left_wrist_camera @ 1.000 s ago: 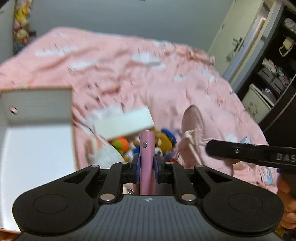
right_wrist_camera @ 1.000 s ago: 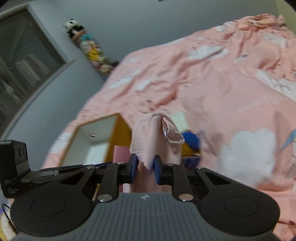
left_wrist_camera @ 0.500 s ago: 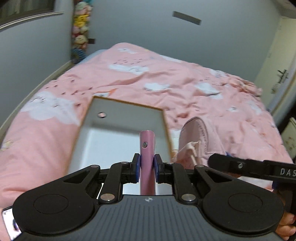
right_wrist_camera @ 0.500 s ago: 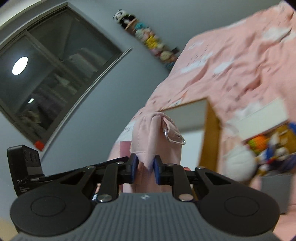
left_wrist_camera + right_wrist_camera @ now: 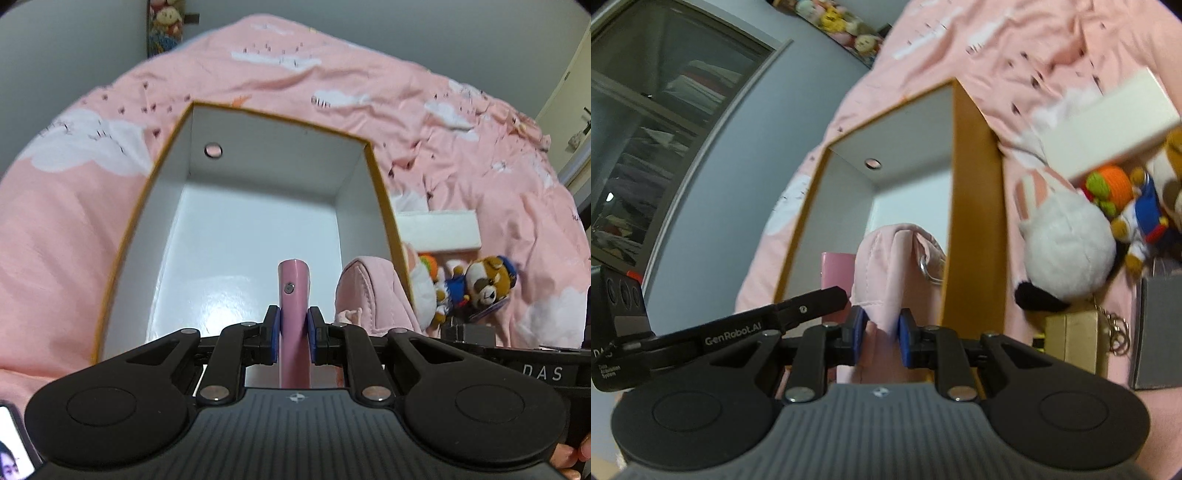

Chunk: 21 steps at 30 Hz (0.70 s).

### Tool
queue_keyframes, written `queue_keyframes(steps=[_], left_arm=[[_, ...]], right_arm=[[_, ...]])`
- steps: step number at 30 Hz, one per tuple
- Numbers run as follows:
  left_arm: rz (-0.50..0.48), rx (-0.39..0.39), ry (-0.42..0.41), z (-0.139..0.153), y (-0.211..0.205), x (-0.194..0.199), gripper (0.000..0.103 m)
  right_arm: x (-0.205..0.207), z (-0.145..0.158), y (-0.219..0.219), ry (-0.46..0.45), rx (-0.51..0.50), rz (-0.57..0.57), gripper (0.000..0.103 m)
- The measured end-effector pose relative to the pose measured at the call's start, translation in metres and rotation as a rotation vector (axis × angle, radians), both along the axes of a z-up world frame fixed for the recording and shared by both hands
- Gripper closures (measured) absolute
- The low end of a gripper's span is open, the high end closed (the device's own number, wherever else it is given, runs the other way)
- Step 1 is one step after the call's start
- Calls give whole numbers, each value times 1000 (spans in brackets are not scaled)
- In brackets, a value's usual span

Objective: Organize objects
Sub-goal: 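Carry the pink bag and pink tube into the box and open both tools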

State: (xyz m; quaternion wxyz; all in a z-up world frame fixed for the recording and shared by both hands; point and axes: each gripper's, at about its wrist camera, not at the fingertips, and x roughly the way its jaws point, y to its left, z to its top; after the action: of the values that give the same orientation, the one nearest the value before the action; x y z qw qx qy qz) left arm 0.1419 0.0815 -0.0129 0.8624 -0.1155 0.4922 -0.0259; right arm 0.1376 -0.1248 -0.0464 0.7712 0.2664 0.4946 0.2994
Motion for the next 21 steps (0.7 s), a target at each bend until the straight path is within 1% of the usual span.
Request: queue_keyframes(steps=[3,5,7,12,16,20,21], left_arm=[[-1,-31,46,-13,3,5,86],[2,-37,65,-20,3,9,86],[3,-41,79,-24,2,10,86],[1,-37,96,-29,2,9,86],[4,-46,103,-28,3,9,86],[-2,-78,103,-25,5,9,86],[-5,-67,104,-24,4,9,86]], right_arm=[[3,-9,-1,33,-8,-4,80],[4,-10,-1,42,-8,1,77],[3,-8,0,43,-22,4,75],[3,-4,1,36,-62,16,75],[-2,4,2,0,-107,22,75],[-10,17,3,-73,-177,23,78],[-11,20,3,-93,-194,23,78]])
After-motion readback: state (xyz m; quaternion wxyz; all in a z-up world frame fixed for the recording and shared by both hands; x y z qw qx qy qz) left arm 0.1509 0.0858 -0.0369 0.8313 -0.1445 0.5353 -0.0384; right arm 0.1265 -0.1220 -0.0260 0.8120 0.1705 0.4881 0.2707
